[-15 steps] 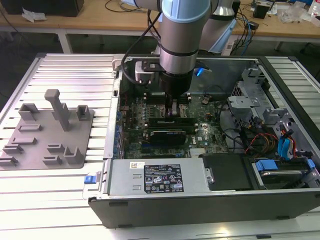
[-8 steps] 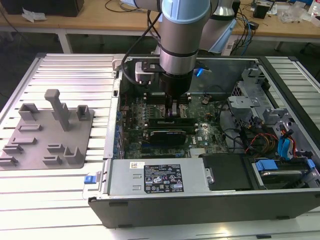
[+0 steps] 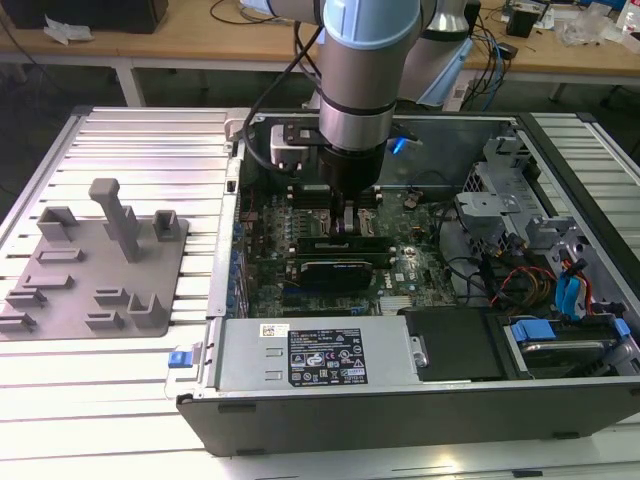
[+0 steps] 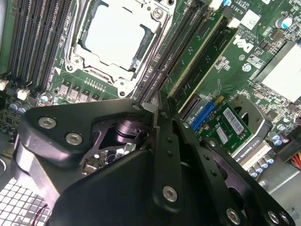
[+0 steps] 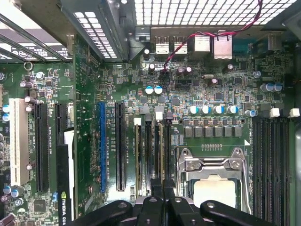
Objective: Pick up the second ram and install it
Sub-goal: 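Insert the second ram into the second slot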
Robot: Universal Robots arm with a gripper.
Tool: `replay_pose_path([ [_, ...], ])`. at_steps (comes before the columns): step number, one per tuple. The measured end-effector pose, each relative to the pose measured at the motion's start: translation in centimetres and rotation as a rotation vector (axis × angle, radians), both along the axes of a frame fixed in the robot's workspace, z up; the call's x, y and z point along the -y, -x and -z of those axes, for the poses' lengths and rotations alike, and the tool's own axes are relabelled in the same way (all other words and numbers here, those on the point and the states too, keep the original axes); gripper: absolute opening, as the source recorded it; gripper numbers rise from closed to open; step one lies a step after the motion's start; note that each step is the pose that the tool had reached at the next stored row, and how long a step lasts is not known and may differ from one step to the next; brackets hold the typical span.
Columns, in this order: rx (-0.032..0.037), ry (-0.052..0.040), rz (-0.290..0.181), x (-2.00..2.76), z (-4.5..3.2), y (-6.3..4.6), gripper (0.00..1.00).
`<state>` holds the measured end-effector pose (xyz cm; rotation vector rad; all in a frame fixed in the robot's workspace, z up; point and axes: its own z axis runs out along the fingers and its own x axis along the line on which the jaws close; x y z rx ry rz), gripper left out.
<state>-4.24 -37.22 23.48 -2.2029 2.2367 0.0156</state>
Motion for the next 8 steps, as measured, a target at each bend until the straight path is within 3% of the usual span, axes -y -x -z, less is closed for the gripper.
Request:
replay_pose_path([
  [8,0.0001,0.0,0.0,0.0,0.38,0.0,0.09],
])
